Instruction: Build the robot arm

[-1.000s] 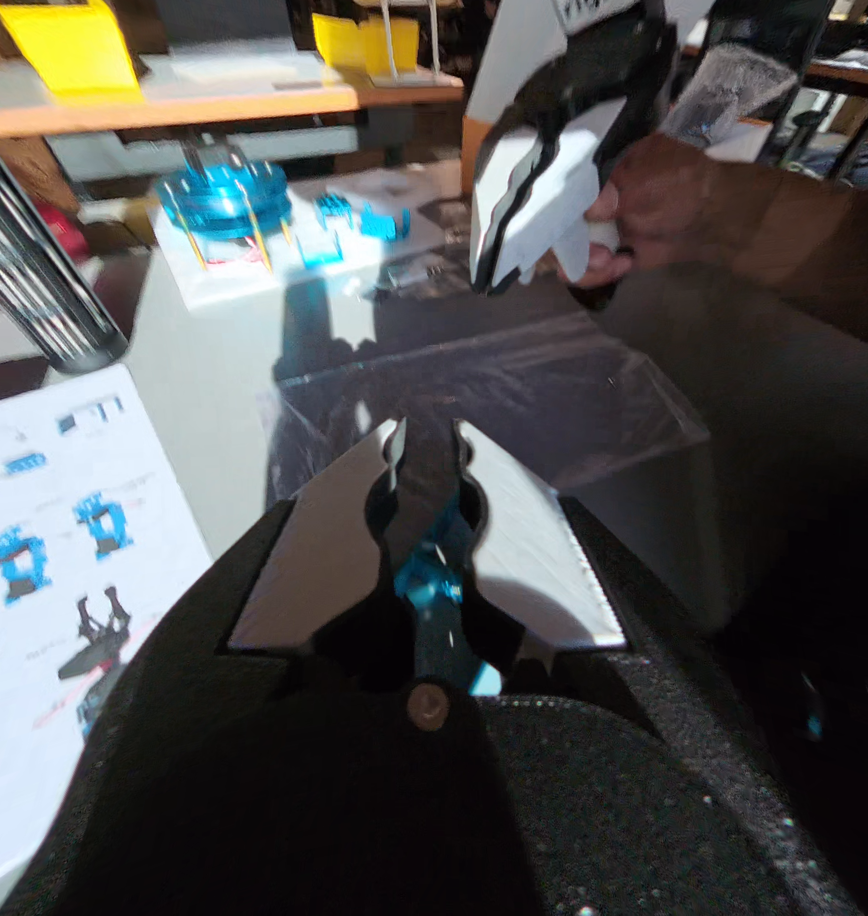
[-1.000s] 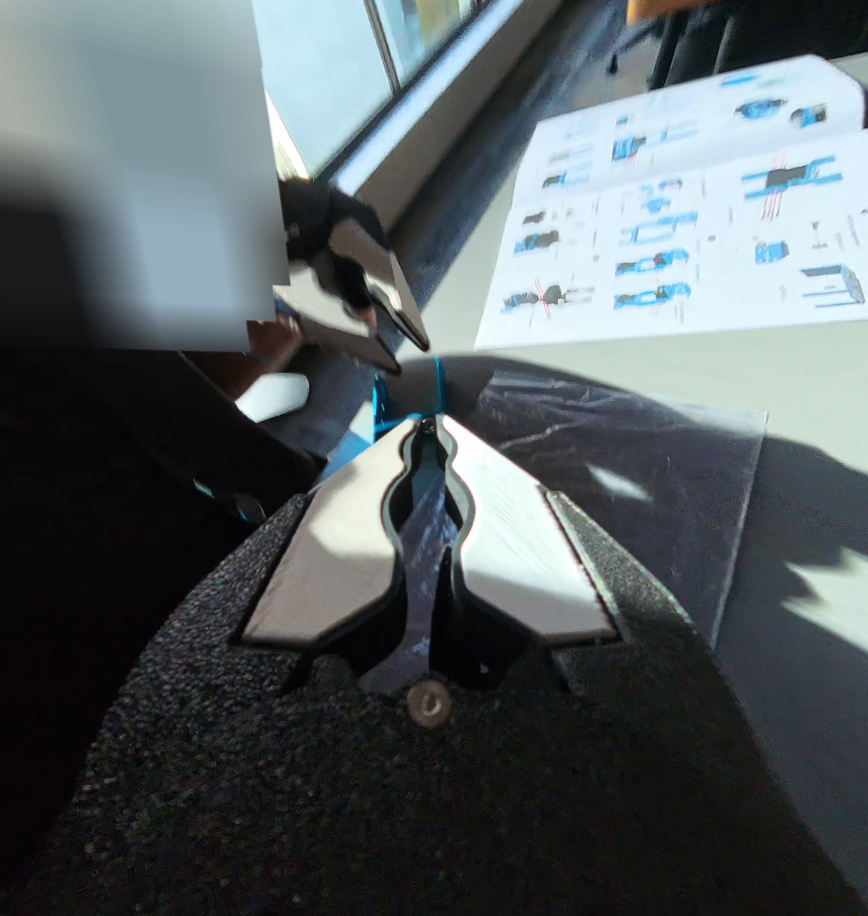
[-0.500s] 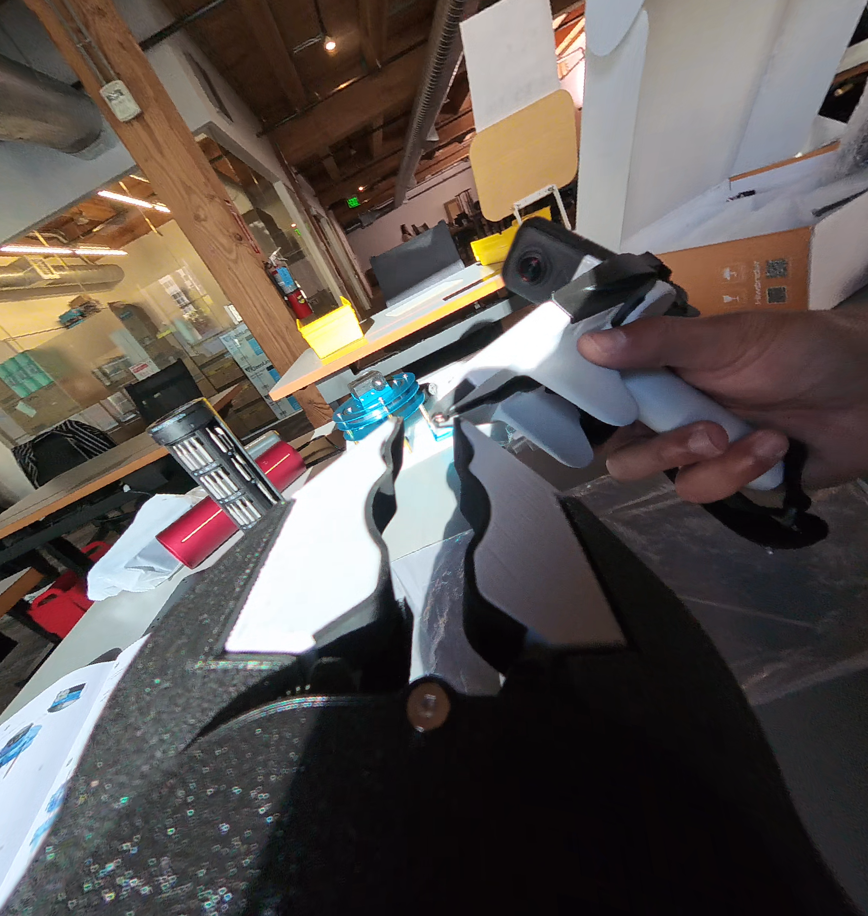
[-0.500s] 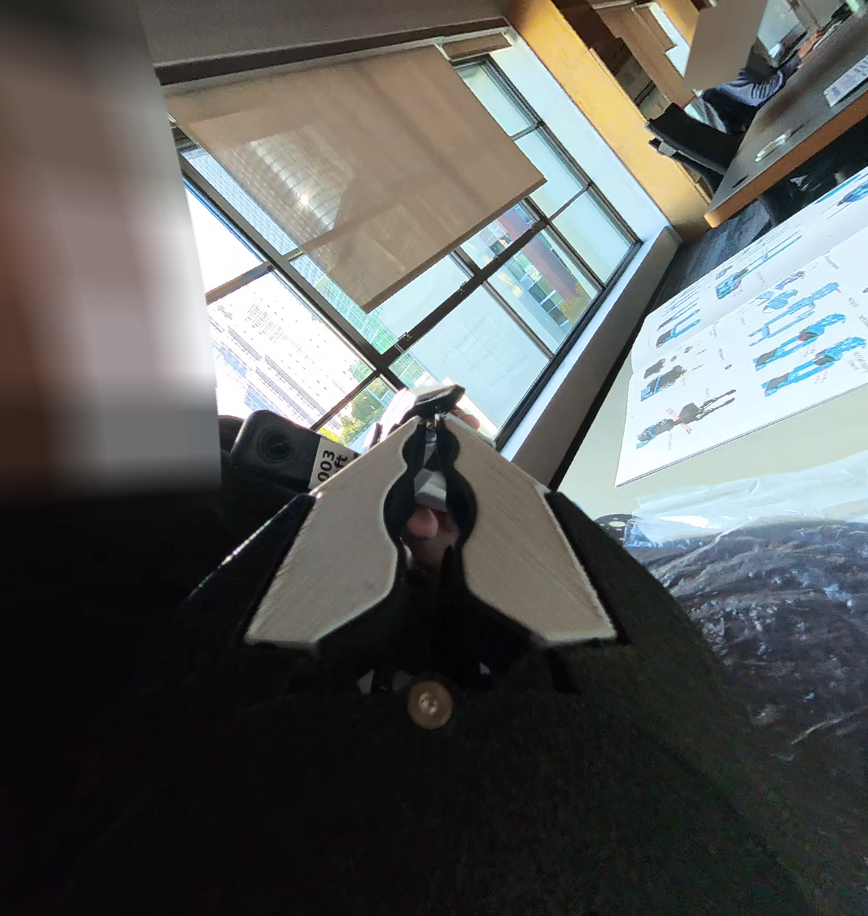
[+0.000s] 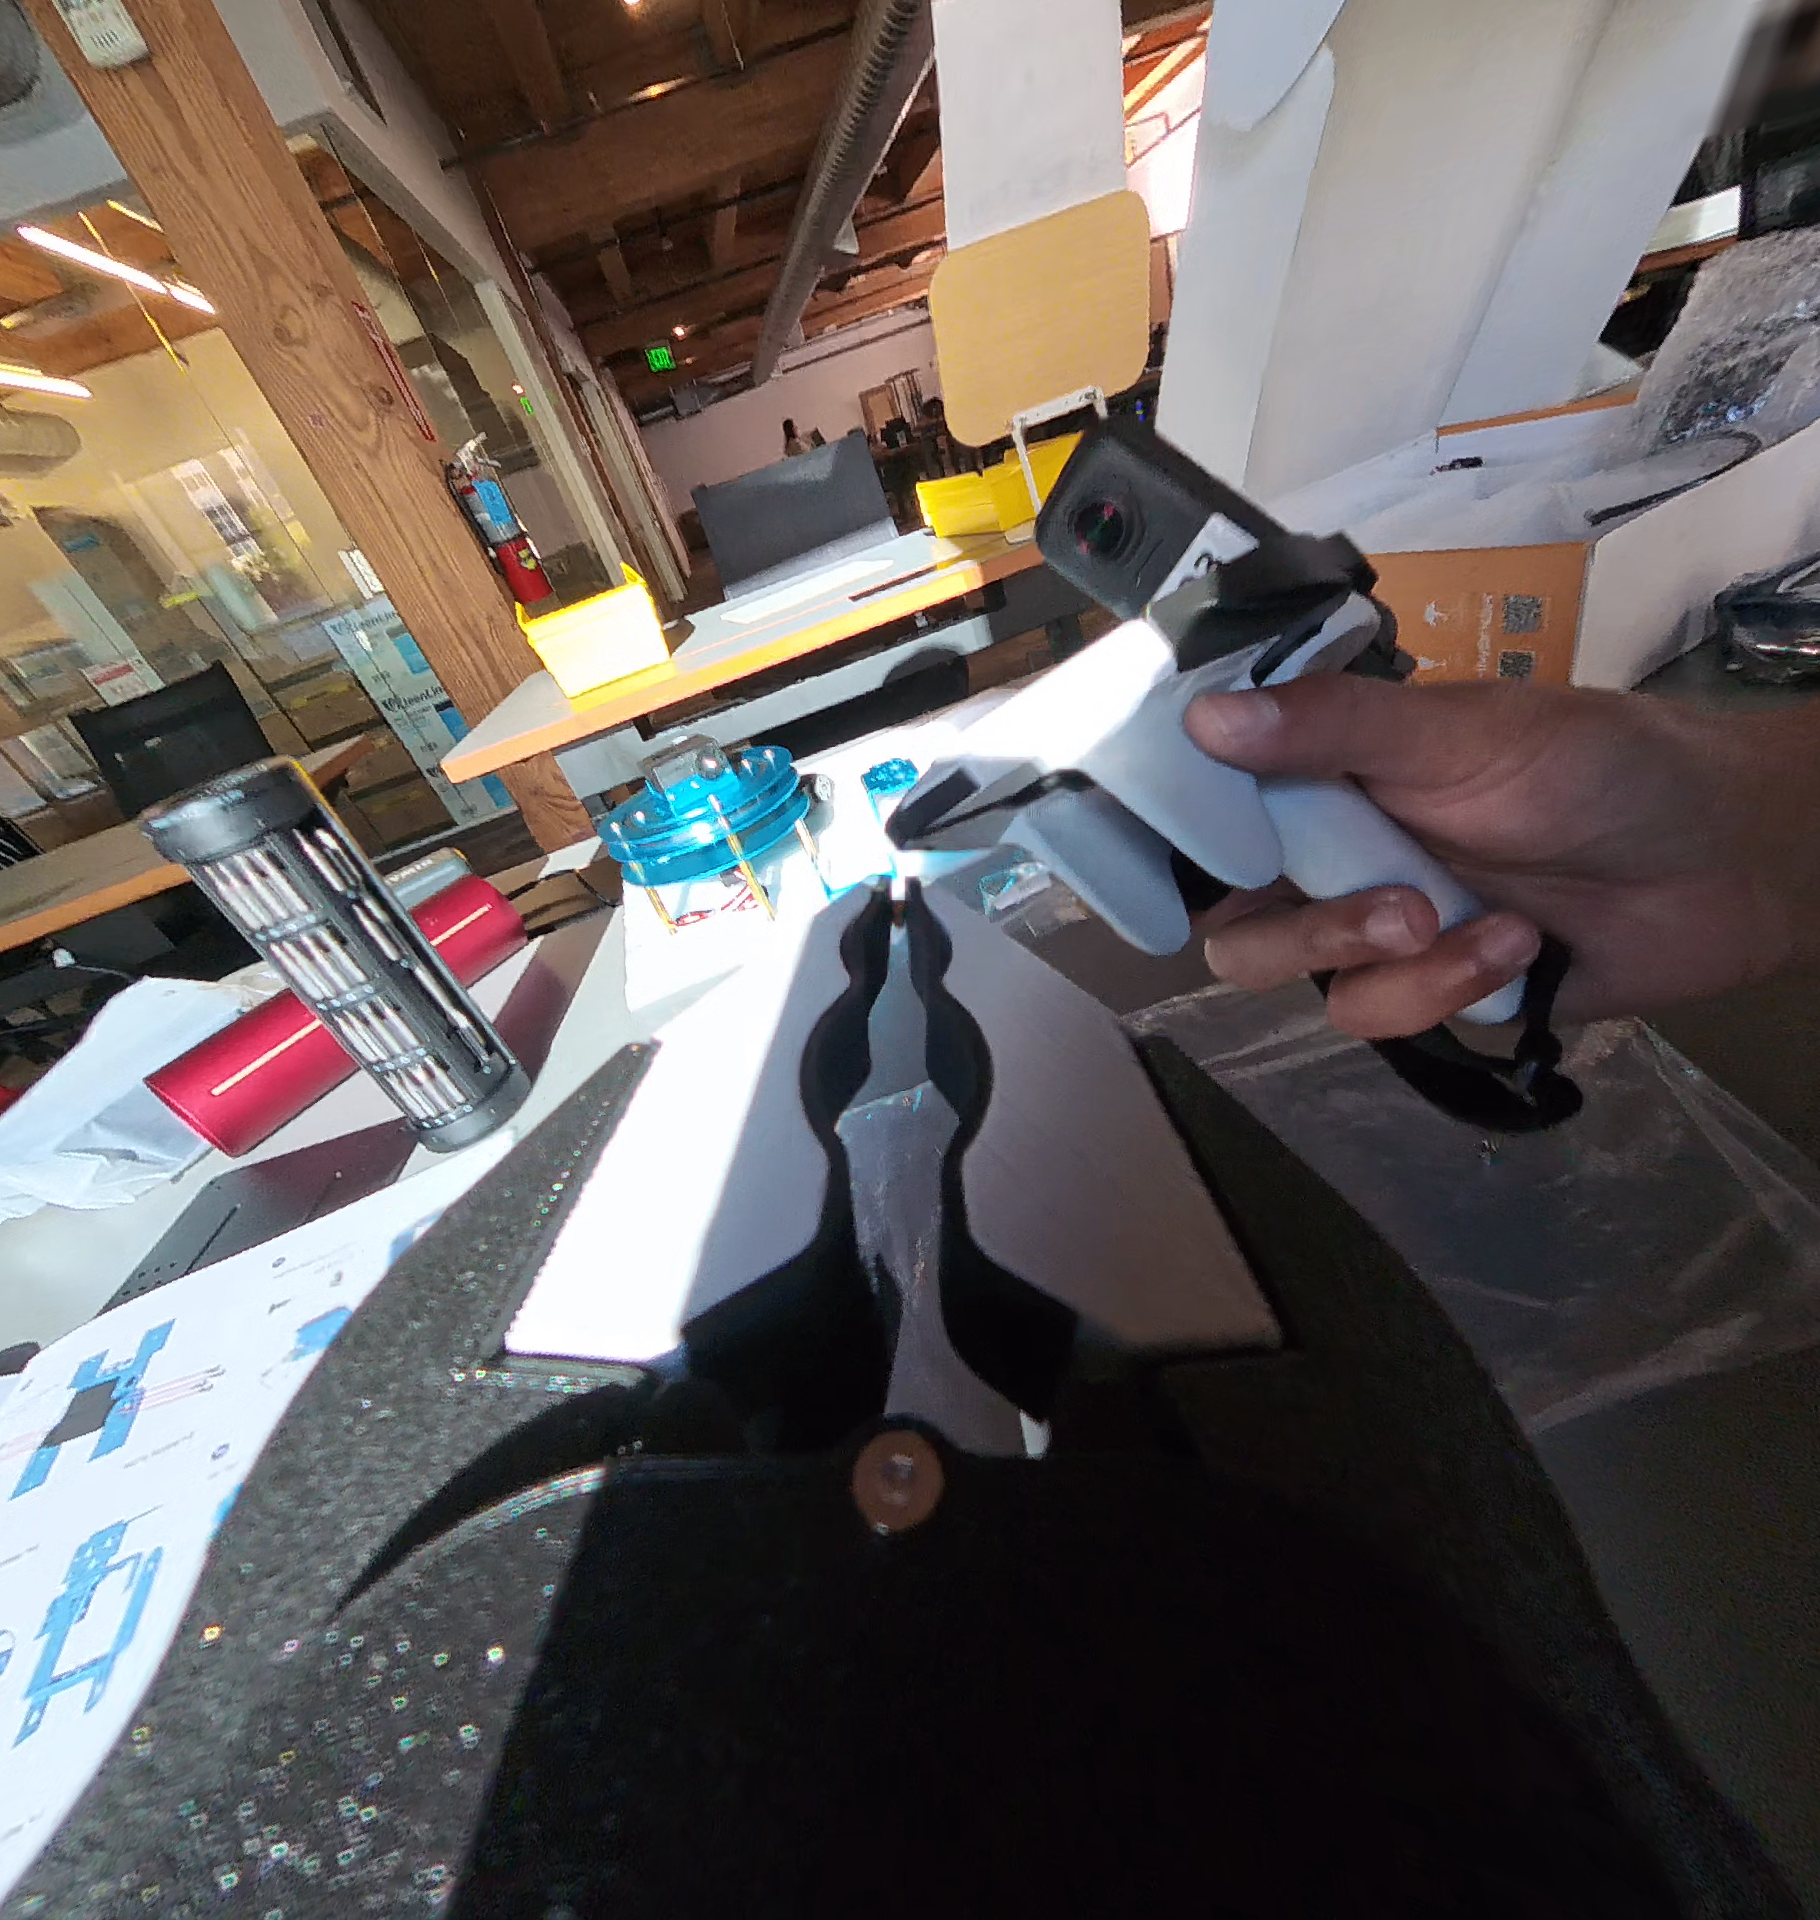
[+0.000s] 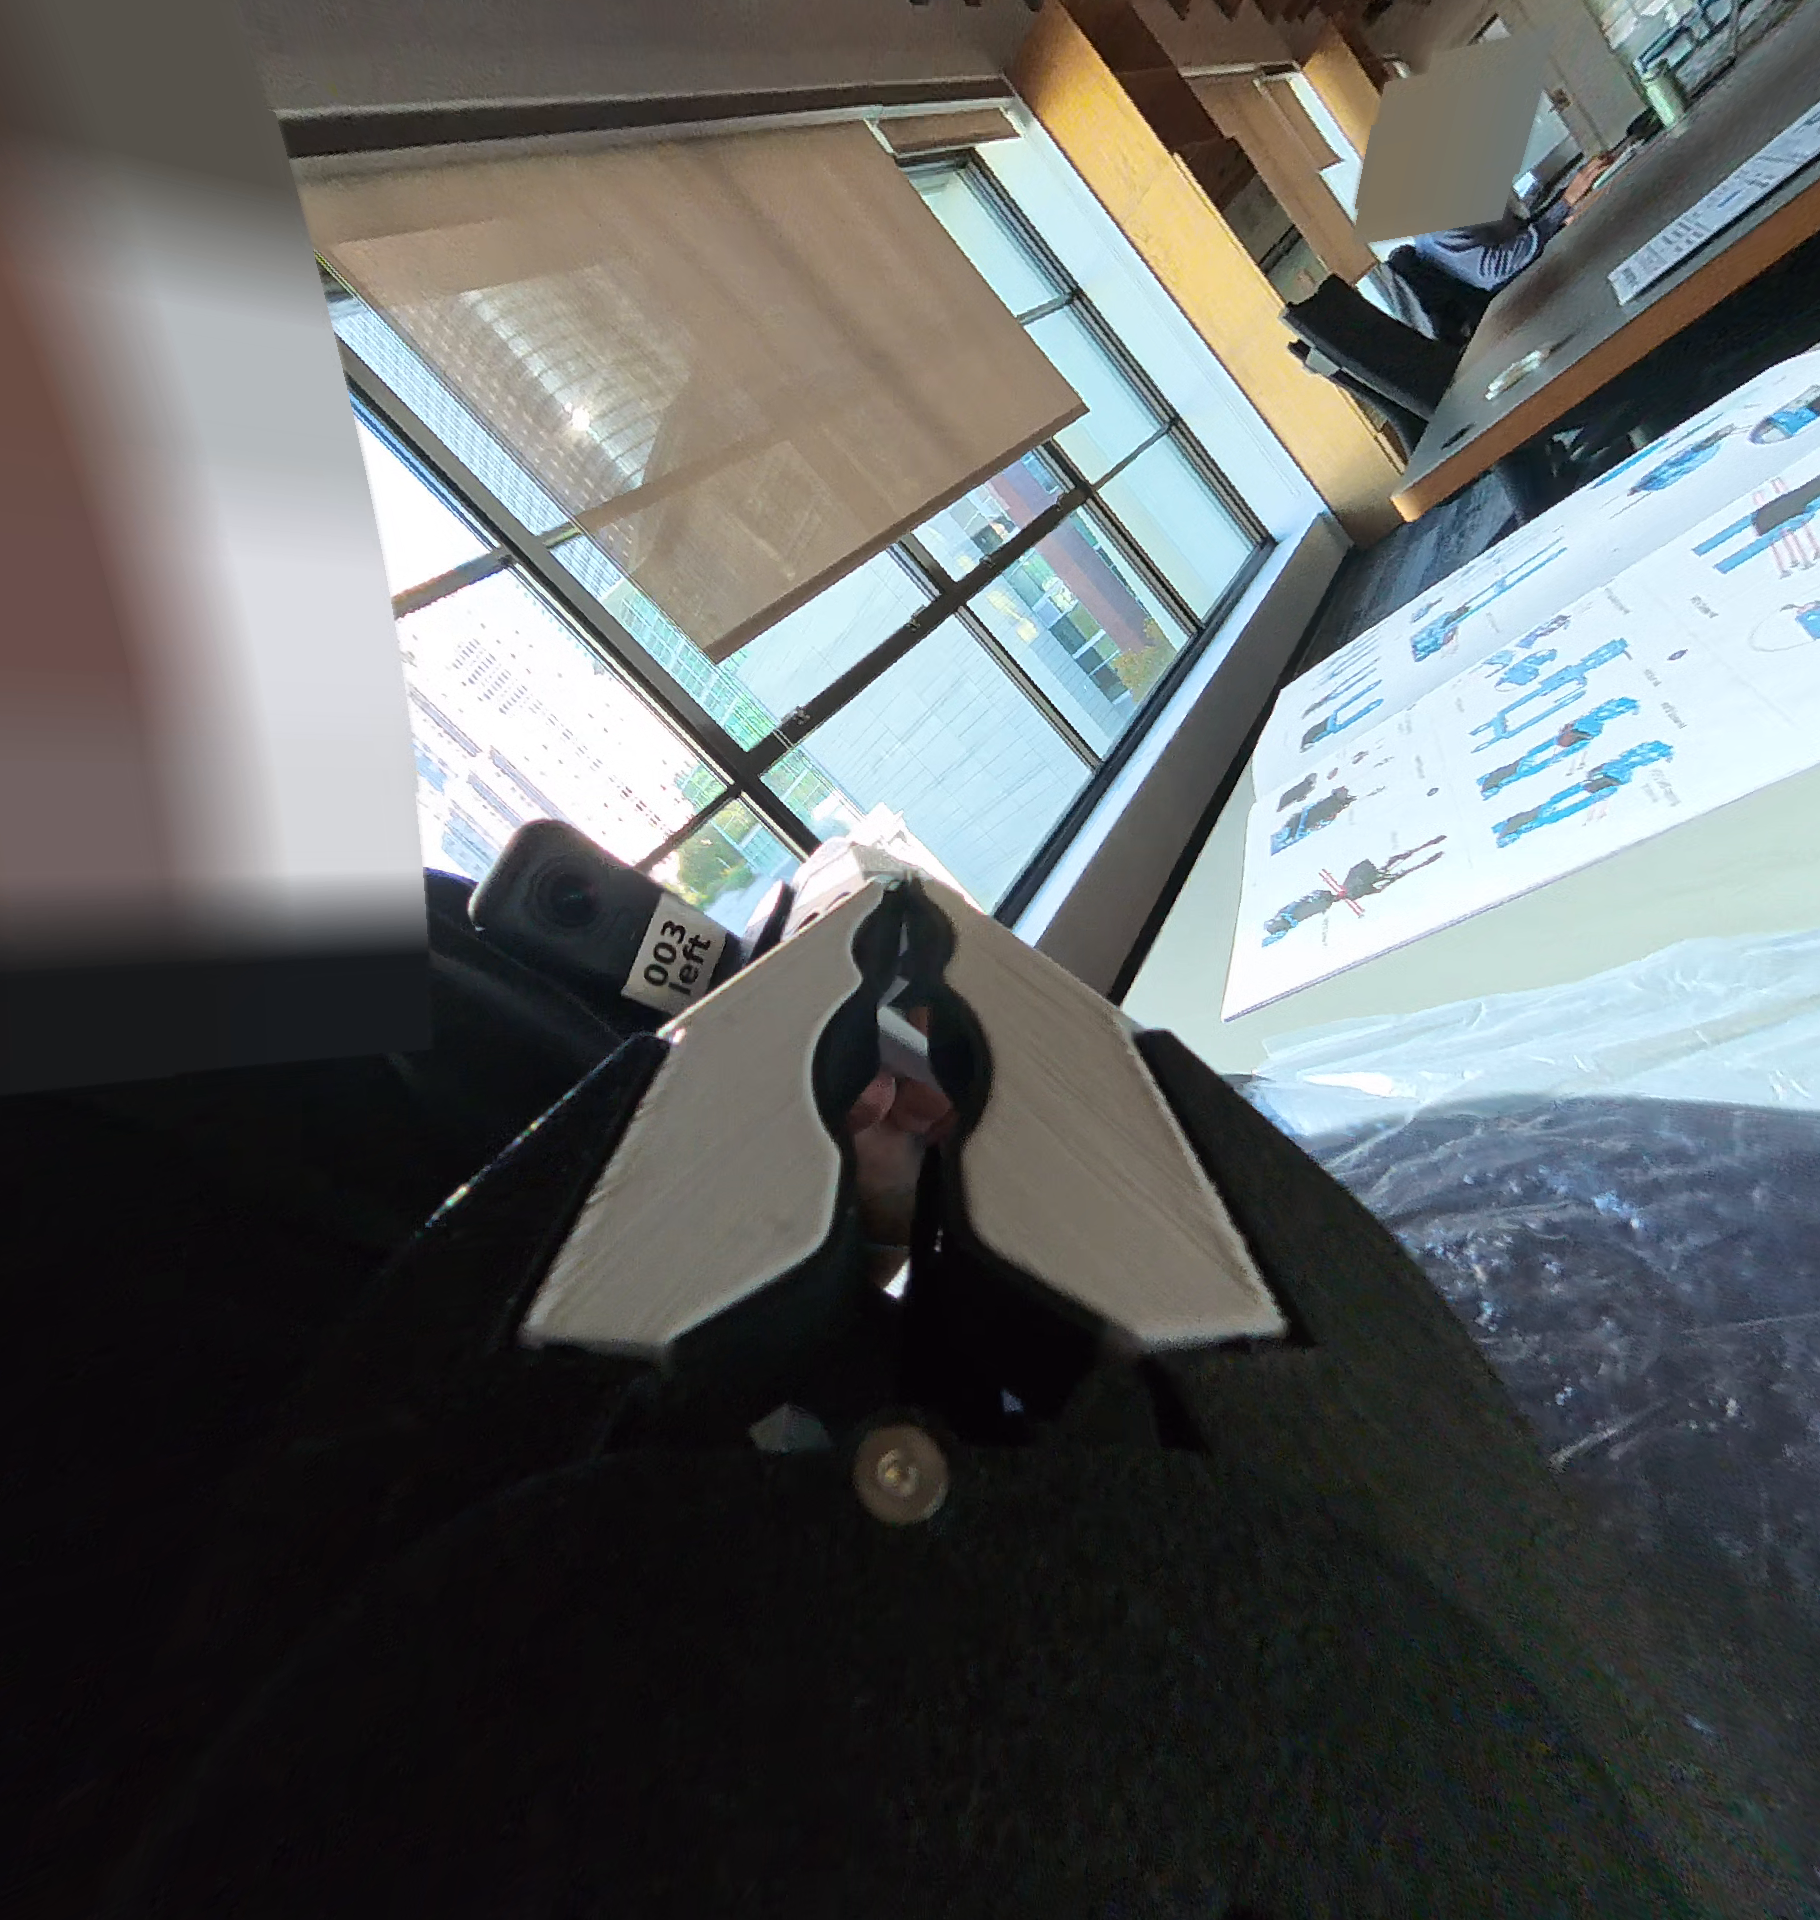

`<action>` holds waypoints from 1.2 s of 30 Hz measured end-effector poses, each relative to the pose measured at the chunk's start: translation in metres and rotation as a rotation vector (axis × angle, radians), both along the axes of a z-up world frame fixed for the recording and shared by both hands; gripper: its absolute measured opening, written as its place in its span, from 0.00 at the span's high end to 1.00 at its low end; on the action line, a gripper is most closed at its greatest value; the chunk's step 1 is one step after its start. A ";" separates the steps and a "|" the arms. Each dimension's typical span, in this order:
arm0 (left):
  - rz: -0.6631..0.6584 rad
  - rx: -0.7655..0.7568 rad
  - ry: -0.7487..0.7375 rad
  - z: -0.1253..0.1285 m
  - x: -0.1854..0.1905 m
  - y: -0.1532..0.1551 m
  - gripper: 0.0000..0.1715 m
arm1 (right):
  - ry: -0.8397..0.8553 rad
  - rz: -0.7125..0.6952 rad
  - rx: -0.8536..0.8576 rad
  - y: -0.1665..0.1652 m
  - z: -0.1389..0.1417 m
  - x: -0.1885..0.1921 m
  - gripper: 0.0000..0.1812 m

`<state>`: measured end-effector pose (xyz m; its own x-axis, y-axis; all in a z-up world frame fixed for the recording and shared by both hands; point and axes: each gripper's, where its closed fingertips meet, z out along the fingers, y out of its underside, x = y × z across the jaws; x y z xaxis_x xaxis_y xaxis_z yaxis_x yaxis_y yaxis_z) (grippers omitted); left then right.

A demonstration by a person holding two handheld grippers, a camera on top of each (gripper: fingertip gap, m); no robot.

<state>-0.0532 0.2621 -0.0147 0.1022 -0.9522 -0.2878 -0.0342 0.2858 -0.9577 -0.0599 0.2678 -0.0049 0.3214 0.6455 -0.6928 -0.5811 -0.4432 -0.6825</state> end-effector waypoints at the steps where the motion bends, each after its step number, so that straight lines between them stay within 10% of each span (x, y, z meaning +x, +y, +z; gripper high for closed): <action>1: -0.013 -0.017 0.007 -0.003 -0.001 0.001 0.99 | -0.036 -0.021 -0.002 0.001 -0.002 0.003 1.00; 7: -0.073 -0.058 -0.038 0.003 -0.009 0.004 0.99 | -0.425 -0.166 -0.039 0.002 -0.024 0.028 1.00; 17: -0.286 -0.107 -0.203 0.035 -0.019 -0.028 1.00 | 0.262 0.426 -0.120 -0.028 0.011 -0.017 0.89; 36: -0.237 0.239 -0.099 0.009 -0.012 -0.046 0.99 | 0.211 0.510 -0.190 -0.043 -0.001 -0.024 0.96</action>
<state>-0.0648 0.2156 -0.0058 -0.0753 -0.8597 -0.5053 0.1500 0.4912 -0.8581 -0.0842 0.2250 -0.0054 -0.1547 0.5407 -0.8269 -0.3767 -0.8060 -0.4566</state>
